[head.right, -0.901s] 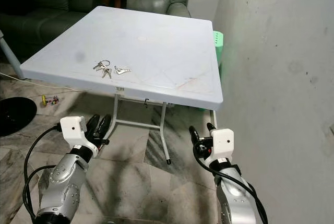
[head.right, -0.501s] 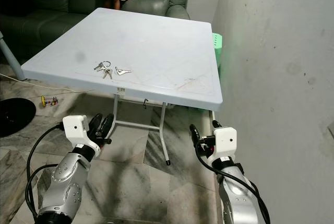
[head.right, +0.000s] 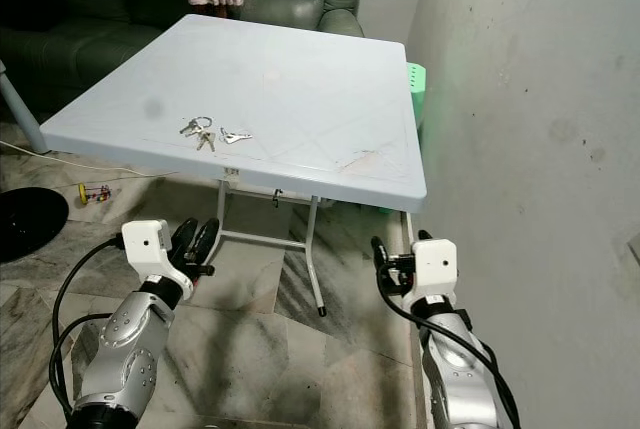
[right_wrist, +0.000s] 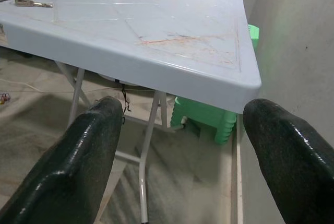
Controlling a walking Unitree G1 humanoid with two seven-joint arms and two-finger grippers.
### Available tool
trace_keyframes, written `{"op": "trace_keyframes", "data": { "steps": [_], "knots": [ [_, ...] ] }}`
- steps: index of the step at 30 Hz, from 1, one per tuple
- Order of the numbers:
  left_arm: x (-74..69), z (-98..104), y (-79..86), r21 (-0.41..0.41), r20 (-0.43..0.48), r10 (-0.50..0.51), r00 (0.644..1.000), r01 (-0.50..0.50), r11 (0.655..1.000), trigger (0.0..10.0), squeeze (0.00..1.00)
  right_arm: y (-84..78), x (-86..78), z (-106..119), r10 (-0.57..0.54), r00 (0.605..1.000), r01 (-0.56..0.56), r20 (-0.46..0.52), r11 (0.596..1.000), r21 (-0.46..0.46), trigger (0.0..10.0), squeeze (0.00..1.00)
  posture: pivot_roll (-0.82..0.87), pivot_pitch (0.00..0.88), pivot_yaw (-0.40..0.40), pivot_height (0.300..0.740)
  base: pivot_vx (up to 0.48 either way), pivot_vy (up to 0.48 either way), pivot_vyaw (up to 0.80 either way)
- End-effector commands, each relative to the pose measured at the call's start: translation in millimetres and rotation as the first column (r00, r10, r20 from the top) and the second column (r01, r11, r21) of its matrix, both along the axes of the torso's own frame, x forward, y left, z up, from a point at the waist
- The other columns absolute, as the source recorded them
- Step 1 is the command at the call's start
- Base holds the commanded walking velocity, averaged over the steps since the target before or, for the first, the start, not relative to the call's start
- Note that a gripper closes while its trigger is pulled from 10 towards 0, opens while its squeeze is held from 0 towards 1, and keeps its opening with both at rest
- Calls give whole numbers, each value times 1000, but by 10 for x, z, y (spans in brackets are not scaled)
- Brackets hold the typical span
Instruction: Hang keys on a hook
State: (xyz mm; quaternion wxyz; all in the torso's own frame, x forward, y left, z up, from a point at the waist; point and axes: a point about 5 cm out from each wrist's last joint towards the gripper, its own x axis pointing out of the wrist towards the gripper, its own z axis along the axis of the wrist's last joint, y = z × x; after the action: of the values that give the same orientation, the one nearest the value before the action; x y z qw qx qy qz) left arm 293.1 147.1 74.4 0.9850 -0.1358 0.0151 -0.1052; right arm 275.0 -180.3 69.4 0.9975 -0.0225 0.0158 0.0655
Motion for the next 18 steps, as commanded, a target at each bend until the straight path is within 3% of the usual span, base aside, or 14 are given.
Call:
{"op": "trace_keyframes", "data": {
  "steps": [1,12,18],
  "knots": [
    [12,16,-22,-1,-2,-7,1000,7,1000,10000,0,-24,-1,4,-7,1000,7,-6,1000,-8,10000,0,177,0,-98,736,0,300,0],
    [12,12,-12,-9,-6,-4,1000,4,1000,10000,0,-36,-21,-2,-12,1000,12,-11,1000,-18,10000,0,175,0,-100,736,0,329,0],
    [17,19,-13,-11,-5,-3,1000,2,1000,10000,0,-30,-22,-3,-12,1000,12,-12,1000,-20,10000,0,175,0,-102,736,0,480,0]
  ]
}}
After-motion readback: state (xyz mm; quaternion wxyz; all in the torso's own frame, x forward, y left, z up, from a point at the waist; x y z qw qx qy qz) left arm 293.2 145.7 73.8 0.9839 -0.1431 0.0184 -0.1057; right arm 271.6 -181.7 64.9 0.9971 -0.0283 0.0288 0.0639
